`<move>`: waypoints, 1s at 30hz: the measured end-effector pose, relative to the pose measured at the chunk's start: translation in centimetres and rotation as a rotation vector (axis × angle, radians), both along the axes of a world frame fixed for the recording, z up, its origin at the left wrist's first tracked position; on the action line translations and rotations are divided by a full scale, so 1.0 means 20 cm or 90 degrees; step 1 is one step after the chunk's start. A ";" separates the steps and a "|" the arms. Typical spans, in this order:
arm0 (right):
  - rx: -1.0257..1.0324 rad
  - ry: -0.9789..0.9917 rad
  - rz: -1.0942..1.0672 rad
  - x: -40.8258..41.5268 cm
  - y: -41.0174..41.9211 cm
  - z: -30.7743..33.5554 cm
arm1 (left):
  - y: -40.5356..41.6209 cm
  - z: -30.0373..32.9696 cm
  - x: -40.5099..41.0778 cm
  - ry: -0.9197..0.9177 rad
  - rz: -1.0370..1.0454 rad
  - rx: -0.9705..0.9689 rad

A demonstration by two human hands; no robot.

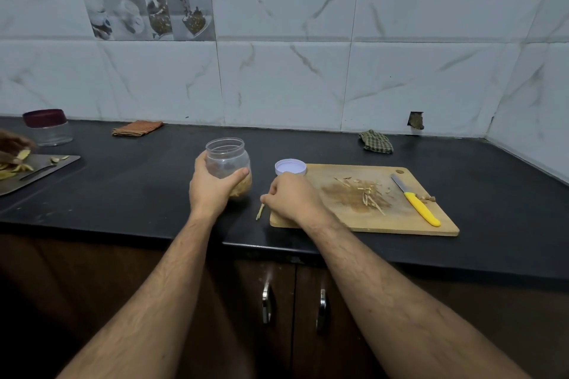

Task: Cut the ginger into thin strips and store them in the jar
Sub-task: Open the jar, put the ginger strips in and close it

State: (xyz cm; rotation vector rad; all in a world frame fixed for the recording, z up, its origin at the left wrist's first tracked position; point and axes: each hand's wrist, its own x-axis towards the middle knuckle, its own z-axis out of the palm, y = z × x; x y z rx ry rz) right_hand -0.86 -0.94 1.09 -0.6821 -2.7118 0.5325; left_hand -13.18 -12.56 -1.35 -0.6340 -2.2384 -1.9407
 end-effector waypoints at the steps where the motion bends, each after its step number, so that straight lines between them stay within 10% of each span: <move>1: 0.011 -0.027 -0.007 -0.03 -0.02 0.00 | -0.01 0.00 0.00 0.002 0.004 0.000; 14: -0.004 -0.118 -0.085 -0.13 -0.08 0.02 | -0.03 -0.04 0.00 -0.010 -0.003 -0.005; 30: -0.211 0.401 -0.101 0.21 0.40 0.47 | 0.39 0.09 0.37 0.018 -0.196 0.004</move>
